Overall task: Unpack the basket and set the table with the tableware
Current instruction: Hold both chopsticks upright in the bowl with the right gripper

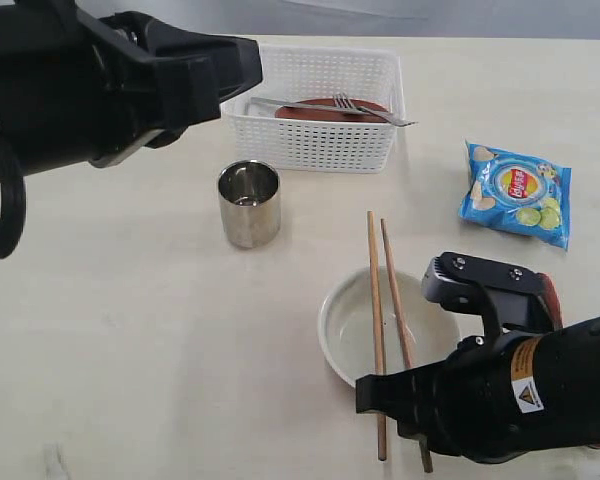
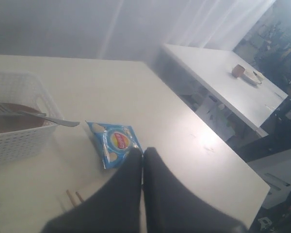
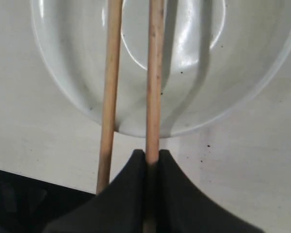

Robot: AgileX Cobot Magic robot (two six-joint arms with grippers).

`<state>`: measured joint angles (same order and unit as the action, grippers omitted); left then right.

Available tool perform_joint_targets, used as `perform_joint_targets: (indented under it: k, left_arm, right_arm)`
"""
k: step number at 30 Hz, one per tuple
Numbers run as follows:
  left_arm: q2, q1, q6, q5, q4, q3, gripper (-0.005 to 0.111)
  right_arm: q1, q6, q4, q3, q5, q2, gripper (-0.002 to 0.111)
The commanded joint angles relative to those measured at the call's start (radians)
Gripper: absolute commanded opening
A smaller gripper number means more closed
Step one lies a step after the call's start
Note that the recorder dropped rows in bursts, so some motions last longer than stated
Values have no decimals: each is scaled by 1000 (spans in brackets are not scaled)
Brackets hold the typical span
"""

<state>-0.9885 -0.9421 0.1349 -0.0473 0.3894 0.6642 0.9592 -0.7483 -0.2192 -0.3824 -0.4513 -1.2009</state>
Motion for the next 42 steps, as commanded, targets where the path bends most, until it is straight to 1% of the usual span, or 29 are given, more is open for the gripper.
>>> perform_joint_targets:
  k: [1,30,31,33,34,37,38,42]
  left_arm:
    - [6,1,2,-15,7,-5,0]
    - [6,1,4,-14,7,-5,0]
    - [6,1,4,-14,7,-5,0]
    - [6,1,4,-14,7,-5,0]
    - [6,1,4,-14,7,-5,0]
    - [6,1,4,-14,7,-5,0]
    - [6,1,4,-14,7,-5,0]
    - [6,1,4,-14,7,-5,0]
  right_arm:
    - [0,13,-3,0,4,-1,0]
    - [0,7,-3,0,5,-1,0]
    - [0,3,-3,0,5,-1,1]
    - [0,3,-3,0,5,-1,9]
    - [0,4,-3,0,5,-1,15]
    - [0,4,-3,0,5,-1,29]
    - [0,4,-3,0,5,-1,31]
    - [0,4,-3,0,5,-1,31]
